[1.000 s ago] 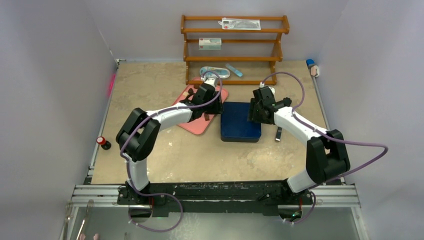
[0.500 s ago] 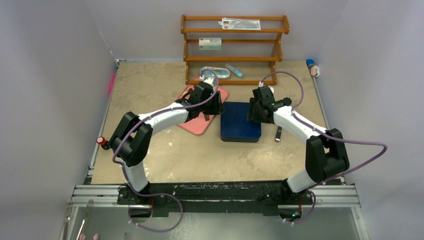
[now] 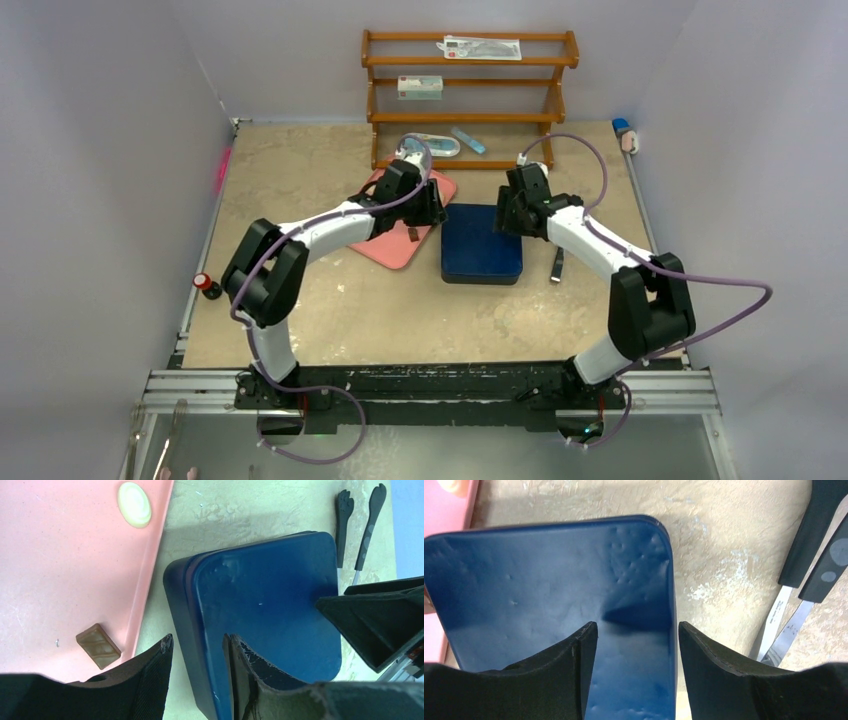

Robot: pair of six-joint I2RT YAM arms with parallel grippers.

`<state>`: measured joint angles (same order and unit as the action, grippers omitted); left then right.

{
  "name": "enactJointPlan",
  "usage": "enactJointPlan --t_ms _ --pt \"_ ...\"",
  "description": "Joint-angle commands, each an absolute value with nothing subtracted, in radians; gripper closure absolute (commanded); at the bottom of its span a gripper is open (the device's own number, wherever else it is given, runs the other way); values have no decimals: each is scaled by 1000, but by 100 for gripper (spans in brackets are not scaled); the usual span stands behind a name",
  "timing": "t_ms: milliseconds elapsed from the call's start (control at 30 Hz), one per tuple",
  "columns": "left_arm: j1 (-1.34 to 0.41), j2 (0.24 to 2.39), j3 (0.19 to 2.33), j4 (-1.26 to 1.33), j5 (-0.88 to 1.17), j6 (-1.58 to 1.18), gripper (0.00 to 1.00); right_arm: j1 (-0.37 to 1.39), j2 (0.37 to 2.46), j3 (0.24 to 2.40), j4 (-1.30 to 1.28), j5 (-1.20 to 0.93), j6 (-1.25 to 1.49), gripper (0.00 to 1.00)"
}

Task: Pack the chocolate
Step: Close the box lid on the packing box.

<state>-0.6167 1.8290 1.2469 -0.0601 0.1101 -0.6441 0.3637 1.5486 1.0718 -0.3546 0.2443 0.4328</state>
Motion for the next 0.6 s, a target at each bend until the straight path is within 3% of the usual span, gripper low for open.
enactJointPlan --t_ms 0,567 --pt "-596 1873 1298 -15 163 -653 59 345 1575 1126 -325 245 413 36" --pt "-566 1976 1332 61 232 -685 59 310 1698 1167 -275 195 400 36"
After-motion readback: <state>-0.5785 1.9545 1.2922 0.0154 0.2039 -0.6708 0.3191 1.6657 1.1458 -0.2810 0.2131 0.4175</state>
